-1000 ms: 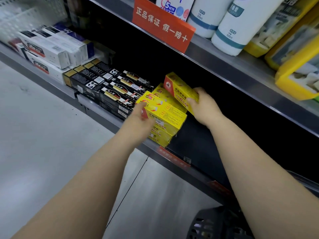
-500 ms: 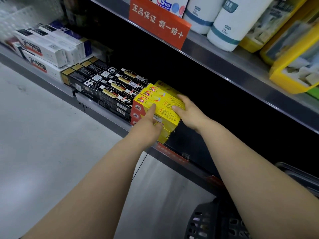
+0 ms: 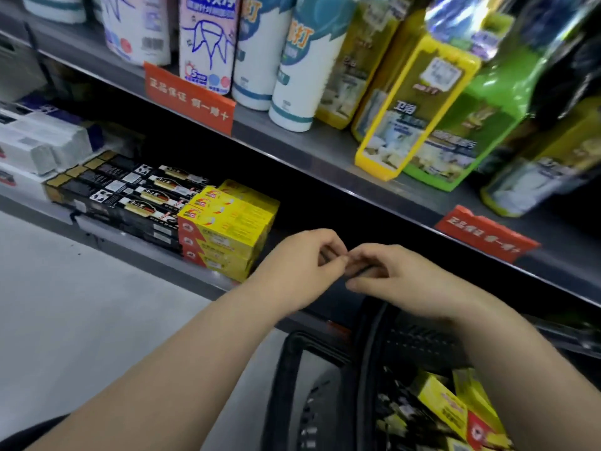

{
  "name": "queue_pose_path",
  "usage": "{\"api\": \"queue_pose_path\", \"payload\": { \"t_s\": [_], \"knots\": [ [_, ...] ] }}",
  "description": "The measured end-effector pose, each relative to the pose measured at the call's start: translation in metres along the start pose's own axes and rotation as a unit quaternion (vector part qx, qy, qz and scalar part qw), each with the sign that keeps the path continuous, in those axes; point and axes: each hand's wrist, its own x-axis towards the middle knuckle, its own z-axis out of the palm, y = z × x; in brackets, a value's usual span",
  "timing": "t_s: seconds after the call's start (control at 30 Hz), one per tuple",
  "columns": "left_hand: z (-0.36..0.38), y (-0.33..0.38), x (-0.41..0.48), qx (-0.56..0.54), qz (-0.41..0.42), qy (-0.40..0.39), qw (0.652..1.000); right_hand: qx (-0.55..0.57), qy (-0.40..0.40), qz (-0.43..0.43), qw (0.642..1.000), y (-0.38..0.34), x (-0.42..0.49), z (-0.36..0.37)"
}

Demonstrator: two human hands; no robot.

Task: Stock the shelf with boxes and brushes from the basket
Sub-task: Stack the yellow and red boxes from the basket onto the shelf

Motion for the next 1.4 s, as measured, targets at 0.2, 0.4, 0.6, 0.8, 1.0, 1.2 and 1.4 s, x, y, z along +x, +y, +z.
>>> {"api": "queue_pose_path", "payload": {
  "t_s": [0.2, 0.4, 0.6, 0.8, 1.0, 1.2, 1.4],
  "knots": [
    [0.063, 0.051, -0.025, 0.075, 0.081, -0.129, 0.985, 0.118, 0.031, 0.042, 0.992, 0.068, -0.099, -0.005],
    [0.121, 0.069, -0.055, 0.178, 0.130, -0.279, 0.934, 0.028, 0.053, 0.170, 0.984, 0.181, -0.162, 0.012],
    [0.145, 0.060, -0.070, 0.233, 0.100, -0.364, 0.896, -0.065, 0.071, 0.331, 0.939, 0.267, -0.161, 0.055],
    [0.145, 0.050, -0.068, 0.238, 0.073, -0.372, 0.894, -0.063, 0.332, 0.385, 0.859, 0.277, -0.129, 0.075],
    [0.144, 0.049, -0.066, 0.212, 0.050, -0.370, 0.903, -0.127, 0.228, 0.369, 0.892, 0.275, -0.134, 0.039],
    [0.150, 0.054, -0.057, 0.092, -0.080, -0.348, 0.930, 0.166, 0.224, 0.265, 0.923, 0.200, -0.146, 0.025],
    [0.153, 0.057, -0.053, -0.118, -0.253, -0.279, 0.919, 0.350, 0.172, 0.148, 0.909, 0.141, -0.127, 0.043]
  ]
}}
